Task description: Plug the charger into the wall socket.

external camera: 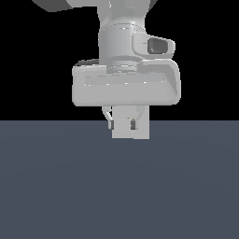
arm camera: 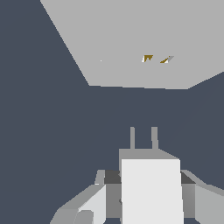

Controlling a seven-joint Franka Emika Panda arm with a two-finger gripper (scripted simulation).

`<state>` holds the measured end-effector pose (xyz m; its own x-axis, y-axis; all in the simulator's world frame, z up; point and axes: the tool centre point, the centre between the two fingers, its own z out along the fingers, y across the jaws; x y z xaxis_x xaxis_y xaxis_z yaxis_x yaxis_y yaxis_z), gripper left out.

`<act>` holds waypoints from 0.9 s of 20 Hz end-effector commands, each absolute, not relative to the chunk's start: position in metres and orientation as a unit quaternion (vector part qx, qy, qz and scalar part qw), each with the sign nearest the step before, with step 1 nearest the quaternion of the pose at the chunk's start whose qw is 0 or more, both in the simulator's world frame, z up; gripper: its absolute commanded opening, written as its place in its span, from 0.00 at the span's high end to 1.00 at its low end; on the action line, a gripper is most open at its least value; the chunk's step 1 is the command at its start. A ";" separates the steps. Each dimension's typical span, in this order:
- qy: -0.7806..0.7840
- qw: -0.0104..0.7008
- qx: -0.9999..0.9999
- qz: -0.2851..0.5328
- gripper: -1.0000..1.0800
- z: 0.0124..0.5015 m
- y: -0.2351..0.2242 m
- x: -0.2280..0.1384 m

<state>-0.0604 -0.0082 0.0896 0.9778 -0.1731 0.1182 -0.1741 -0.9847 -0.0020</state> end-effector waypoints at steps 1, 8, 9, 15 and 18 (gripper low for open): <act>-0.100 0.005 0.993 0.058 1.00 0.096 -0.011 -0.057; -0.108 0.006 0.992 0.058 1.00 0.100 -0.013 -0.054; -0.108 0.006 0.992 0.058 1.00 0.100 -0.013 -0.054; -0.108 0.006 0.992 0.058 1.00 0.100 -0.014 -0.050; -0.108 0.006 0.992 0.058 1.00 0.100 -0.015 -0.043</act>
<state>-0.0462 -0.0144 0.0998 0.9700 -0.2135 0.1166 -0.2150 -0.9766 -0.0002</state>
